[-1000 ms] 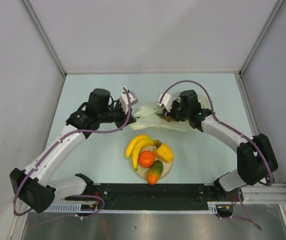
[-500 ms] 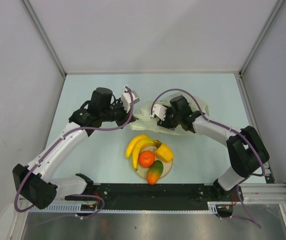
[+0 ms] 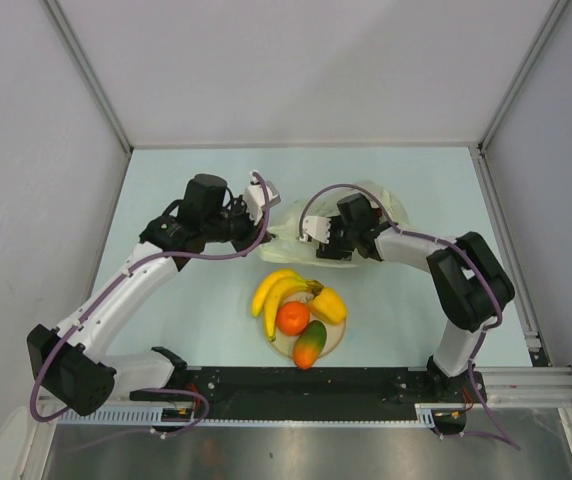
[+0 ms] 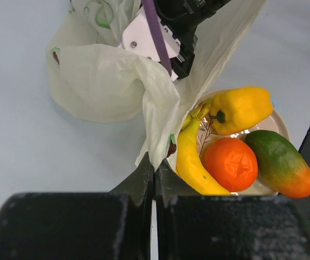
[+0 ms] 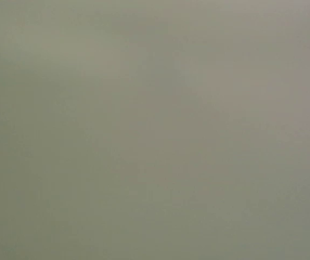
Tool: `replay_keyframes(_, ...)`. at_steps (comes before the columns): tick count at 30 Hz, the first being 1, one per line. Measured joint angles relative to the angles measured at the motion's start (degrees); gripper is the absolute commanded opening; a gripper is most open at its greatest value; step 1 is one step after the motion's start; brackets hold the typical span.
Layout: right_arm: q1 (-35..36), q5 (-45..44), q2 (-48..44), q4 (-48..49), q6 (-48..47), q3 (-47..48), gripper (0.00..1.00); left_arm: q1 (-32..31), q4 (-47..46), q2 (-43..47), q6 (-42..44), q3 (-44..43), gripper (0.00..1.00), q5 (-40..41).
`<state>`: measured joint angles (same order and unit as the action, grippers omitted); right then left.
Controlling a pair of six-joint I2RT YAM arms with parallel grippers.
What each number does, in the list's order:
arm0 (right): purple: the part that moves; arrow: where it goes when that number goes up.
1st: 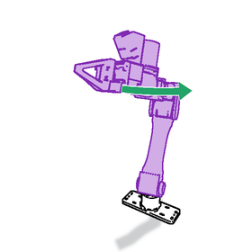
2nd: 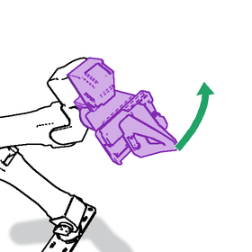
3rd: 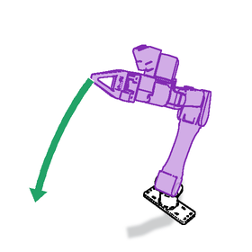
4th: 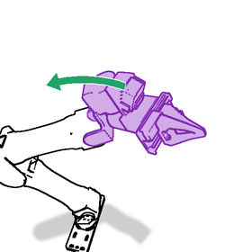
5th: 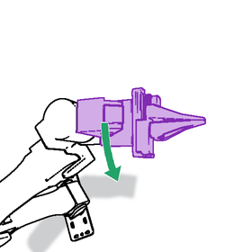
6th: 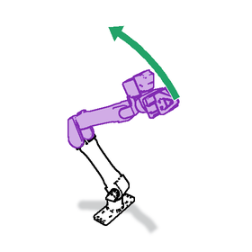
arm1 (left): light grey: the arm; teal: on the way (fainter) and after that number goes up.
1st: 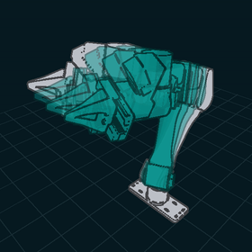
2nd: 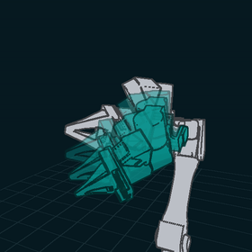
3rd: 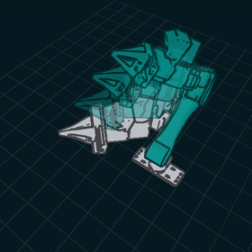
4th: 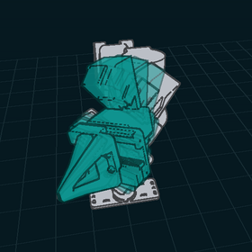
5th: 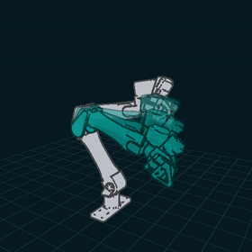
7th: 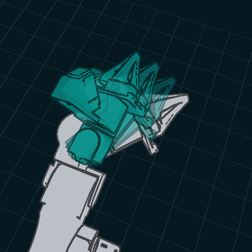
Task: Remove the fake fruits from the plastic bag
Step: Take out the fake fruit from the plastic bag.
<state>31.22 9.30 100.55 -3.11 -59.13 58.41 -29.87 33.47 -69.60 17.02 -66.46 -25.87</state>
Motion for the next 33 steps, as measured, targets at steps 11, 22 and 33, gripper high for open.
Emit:
replay_keyframes(11,-2.6,-0.2,7.4,1.9,-0.2,6.9,0.07,0.0,0.1,0.0,0.0,0.0,0.00,0.2)
replay_keyframes(22,-2.6,5.0,-9.4,-9.1,6.4,7.1,0.00,0.0,-2.5,-0.9,-0.5,0.0,0.00,0.2)
replay_keyframes(33,-1.6,10.2,-22.2,-24.1,11.2,7.0,0.00,0.0,-5.9,-2.7,-3.5,-0.3,0.00,0.9)
